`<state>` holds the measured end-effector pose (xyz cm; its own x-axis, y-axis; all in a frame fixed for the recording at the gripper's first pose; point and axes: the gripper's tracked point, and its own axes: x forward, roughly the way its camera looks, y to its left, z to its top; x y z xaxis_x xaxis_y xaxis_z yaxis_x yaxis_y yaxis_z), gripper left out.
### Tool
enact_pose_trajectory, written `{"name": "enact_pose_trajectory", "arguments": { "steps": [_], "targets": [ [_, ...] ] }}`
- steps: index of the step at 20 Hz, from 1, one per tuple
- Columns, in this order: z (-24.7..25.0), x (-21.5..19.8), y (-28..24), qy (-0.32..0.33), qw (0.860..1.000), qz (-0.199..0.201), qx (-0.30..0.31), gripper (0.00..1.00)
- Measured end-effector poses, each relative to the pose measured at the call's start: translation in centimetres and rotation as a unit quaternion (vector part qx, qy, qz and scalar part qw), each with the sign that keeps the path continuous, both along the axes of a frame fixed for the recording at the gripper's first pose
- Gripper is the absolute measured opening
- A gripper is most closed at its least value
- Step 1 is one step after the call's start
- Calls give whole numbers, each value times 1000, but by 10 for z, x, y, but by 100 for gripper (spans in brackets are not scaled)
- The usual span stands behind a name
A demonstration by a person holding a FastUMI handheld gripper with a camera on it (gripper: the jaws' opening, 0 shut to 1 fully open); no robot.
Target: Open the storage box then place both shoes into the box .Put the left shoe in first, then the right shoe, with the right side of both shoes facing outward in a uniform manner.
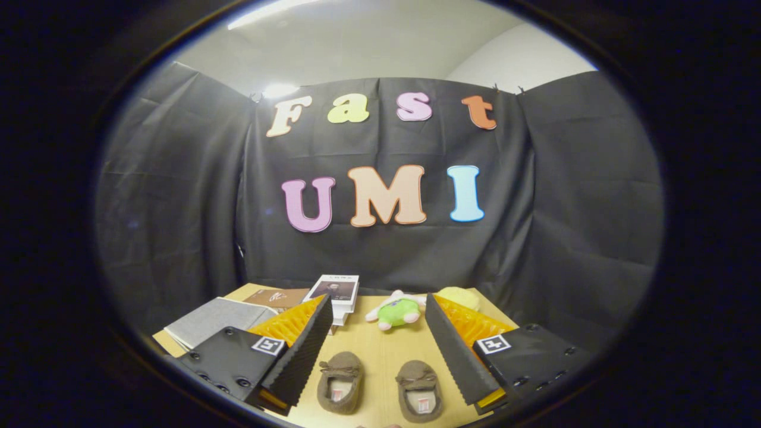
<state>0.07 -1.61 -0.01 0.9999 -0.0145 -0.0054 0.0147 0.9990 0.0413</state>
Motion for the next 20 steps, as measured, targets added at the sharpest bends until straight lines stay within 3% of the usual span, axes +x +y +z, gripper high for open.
{"name": "enact_pose_trajectory", "arguments": {
  "steps": [13, 20],
  "targets": [
    [-18, -14, 27, 7, 999, 14, 29, 100],
    [-24, -37, 77, 5, 990, 56, 126, 98]
  ]
}}
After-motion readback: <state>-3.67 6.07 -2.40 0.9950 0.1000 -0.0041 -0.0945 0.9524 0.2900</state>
